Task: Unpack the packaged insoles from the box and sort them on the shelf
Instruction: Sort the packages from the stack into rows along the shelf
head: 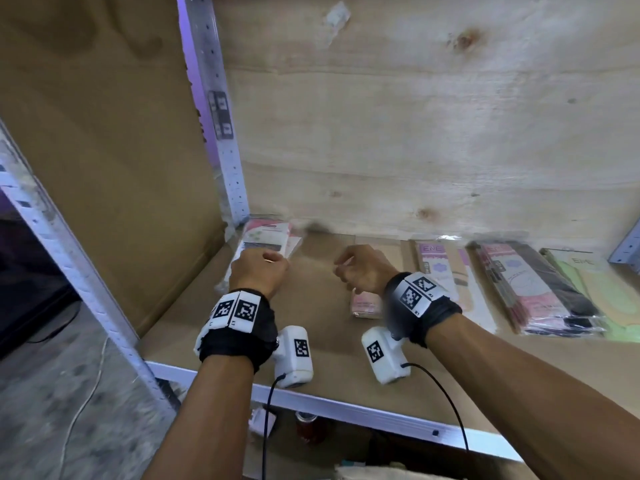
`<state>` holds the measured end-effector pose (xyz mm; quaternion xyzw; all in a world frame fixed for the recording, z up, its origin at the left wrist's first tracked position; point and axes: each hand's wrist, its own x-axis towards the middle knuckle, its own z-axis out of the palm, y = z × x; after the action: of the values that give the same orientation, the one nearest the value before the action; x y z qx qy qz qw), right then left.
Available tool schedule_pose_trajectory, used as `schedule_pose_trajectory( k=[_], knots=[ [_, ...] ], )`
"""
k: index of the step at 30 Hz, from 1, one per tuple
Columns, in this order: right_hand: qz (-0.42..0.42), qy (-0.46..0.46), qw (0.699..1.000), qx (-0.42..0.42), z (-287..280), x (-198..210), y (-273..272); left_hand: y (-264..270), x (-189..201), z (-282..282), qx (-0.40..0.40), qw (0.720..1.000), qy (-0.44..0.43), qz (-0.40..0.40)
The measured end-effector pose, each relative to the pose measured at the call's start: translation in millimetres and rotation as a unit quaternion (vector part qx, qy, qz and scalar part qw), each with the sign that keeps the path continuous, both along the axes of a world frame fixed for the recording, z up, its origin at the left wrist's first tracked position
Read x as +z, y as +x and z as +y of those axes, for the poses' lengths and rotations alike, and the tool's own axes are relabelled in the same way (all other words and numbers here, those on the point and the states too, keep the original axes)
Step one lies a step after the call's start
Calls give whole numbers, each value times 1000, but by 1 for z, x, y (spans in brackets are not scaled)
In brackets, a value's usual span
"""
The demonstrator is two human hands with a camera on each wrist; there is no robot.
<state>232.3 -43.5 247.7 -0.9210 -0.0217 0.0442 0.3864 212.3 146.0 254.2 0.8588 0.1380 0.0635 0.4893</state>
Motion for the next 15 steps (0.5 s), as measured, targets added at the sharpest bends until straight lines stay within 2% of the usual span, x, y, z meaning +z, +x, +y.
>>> schedule_pose_trajectory(
  k=[3, 7, 15],
  knots=[
    [51, 71, 996, 18, 34, -2, 6, 0, 3, 24, 7, 1000, -20, -3],
    [77, 121, 989, 31, 76, -5, 16, -3, 4, 48, 19, 1000, 17, -10],
    [90, 98, 991, 19, 118, -18, 39, 1, -3, 77, 16, 1000, -3, 21]
  ],
)
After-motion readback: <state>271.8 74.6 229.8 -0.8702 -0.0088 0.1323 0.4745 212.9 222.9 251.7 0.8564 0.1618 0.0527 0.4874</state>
